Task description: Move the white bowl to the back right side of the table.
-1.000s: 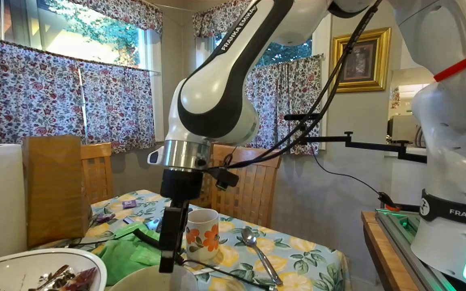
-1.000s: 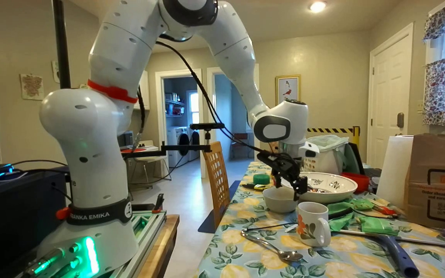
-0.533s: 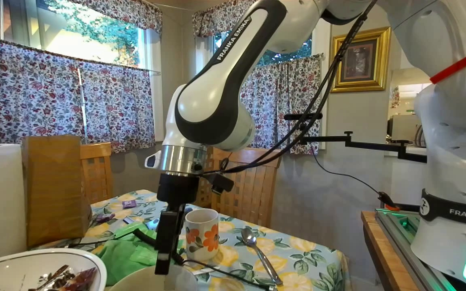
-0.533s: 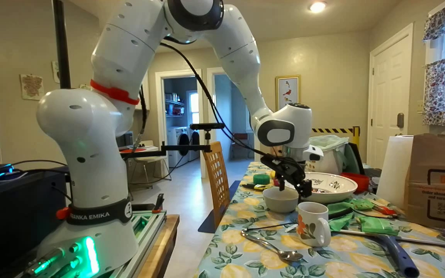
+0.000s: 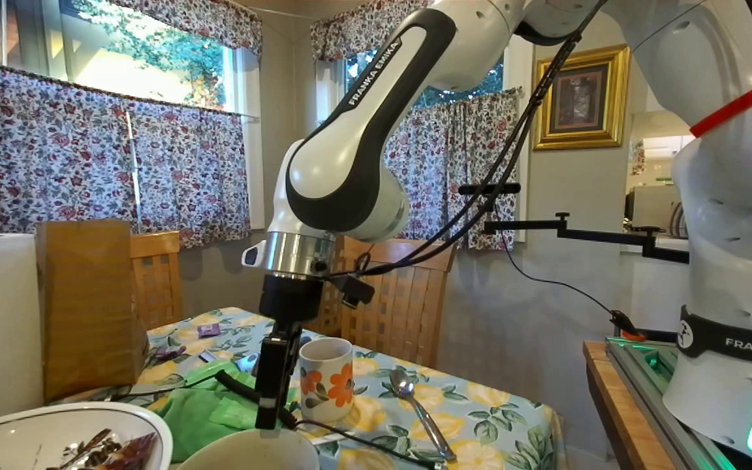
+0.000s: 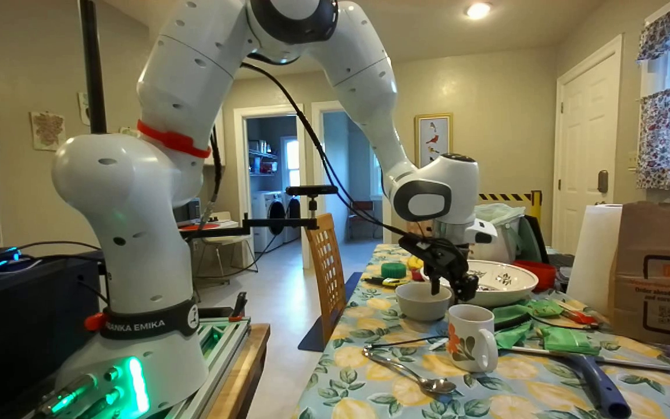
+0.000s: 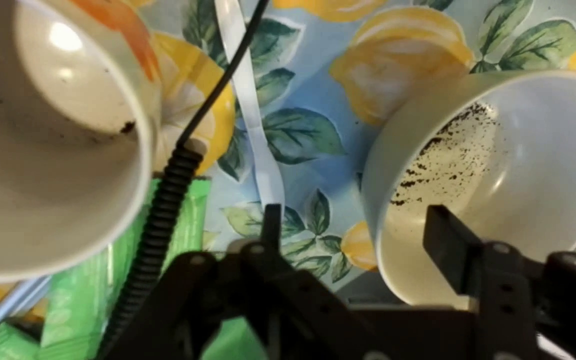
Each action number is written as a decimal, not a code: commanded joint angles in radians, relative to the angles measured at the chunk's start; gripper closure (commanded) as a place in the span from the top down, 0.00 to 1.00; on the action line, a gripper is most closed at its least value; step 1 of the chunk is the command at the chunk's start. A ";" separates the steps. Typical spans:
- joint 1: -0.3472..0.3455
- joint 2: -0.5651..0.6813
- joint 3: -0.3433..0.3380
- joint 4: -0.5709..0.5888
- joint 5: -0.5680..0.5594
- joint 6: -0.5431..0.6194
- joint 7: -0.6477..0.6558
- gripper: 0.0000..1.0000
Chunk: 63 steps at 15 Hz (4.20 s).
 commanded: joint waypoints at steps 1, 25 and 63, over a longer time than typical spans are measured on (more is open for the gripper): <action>-0.012 0.020 0.024 0.021 -0.033 0.001 0.027 0.59; -0.059 0.060 0.080 0.022 -0.019 -0.002 0.013 0.01; -0.023 -0.233 -0.258 -0.049 -0.099 0.013 0.601 0.02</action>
